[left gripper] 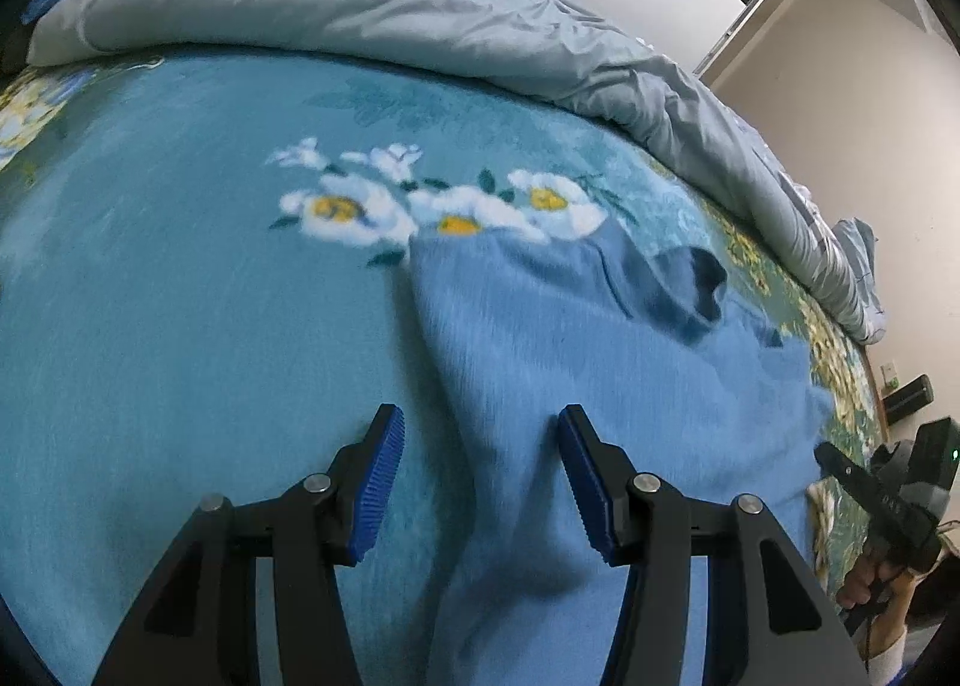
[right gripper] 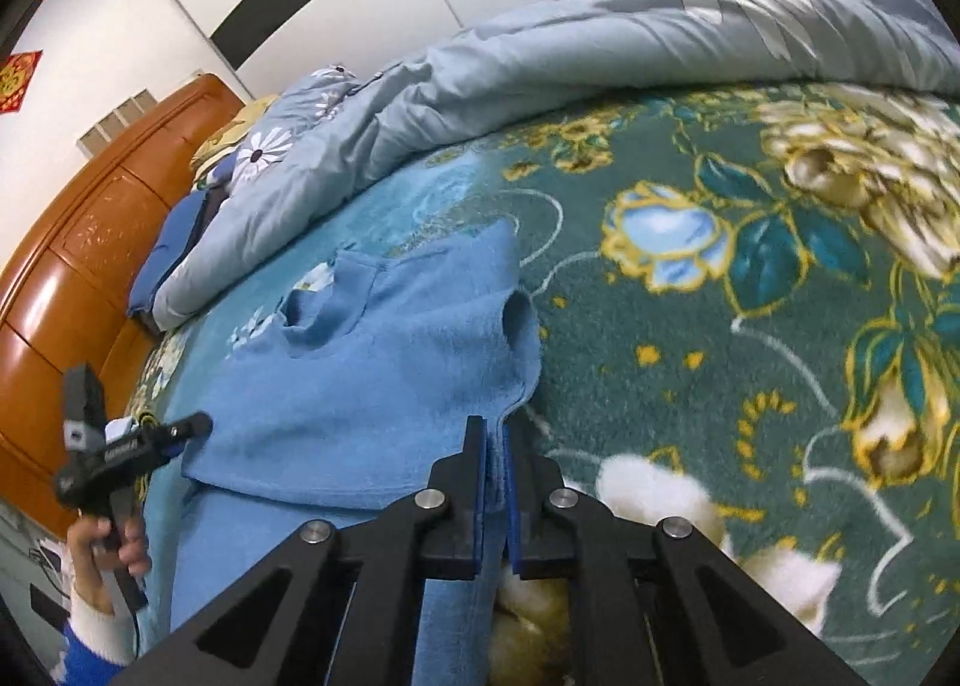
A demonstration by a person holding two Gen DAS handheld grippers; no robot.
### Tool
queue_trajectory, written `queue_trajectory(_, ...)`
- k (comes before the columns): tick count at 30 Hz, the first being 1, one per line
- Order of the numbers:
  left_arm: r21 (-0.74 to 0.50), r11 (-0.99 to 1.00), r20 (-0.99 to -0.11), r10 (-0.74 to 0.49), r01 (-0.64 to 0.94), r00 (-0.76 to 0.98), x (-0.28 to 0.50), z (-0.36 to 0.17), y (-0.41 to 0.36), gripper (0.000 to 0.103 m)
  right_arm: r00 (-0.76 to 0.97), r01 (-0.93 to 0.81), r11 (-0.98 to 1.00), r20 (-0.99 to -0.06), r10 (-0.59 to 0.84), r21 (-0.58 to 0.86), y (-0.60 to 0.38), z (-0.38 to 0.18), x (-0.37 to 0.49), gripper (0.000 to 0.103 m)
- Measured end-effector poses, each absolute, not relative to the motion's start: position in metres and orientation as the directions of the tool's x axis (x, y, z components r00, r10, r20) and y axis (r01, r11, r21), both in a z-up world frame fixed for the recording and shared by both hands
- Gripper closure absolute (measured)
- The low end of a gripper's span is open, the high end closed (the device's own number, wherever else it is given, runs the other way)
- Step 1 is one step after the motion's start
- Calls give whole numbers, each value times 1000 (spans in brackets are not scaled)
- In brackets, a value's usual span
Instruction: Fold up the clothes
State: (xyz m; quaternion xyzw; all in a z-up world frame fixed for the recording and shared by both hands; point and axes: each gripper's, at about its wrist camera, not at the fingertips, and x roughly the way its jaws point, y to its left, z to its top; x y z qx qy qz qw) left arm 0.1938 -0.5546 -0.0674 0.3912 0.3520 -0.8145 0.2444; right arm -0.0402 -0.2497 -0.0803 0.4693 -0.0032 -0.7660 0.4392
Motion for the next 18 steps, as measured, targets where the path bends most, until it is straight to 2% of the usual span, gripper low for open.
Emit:
queue_trajectory(2,-380,-633,-808,-128,675,-575,188,-65,-563,48,-187,668,-616,-706,-683,419,-251,-78,-47,90)
queue_trajectory(4,-376,-639,-804,-135,671,-579,181,-61,-570,48,-193,662,-617,-698,-690,426,-254,-77,-53,71)
queue_trajectory(7,-366,-660,-799,-139,657,-585,172,-58,-574,48,-181,654,-611,-691,-700,447,-259,-80,-60,69)
queue_trajectory(8,-362,-667,-796,-142,651,-588,170,-57,-575,51,-182,653,-607,-685,-706,452,-261,-80,-62,69)
queue_trajectory(10,-350,-675,-796,-152,650,-586,166,-57,-575,74,-181,655,-596,-669,-721,465,-263,-78,-64,69)
queue_trajectory(11,-343,-676,-798,-156,652,-582,164,-58,-575,90,-176,656,-588,-662,-729,473,-263,-77,-65,69)
queue_trajectory(12,-339,-678,-800,-158,653,-579,163,-59,-575,96,-175,659,-586,-661,-730,472,-264,-77,-65,72)
queue_trajectory(14,-349,-674,-796,-153,651,-586,164,-61,-576,98,-168,668,-580,-665,-728,466,-268,-75,-64,77)
queue_trajectory(15,-353,-666,-789,-165,657,-592,166,-61,-577,99,-161,676,-576,-670,-724,460,-270,-75,-64,96)
queue_trajectory(16,-362,-656,-780,-175,662,-600,169,-60,-579,99,-158,688,-573,-678,-718,446,-273,-73,-62,101)
queue_trajectory(18,-402,-627,-751,-192,667,-632,181,-57,-583,100,-160,714,-562,-684,-712,418,-276,-66,-58,101)
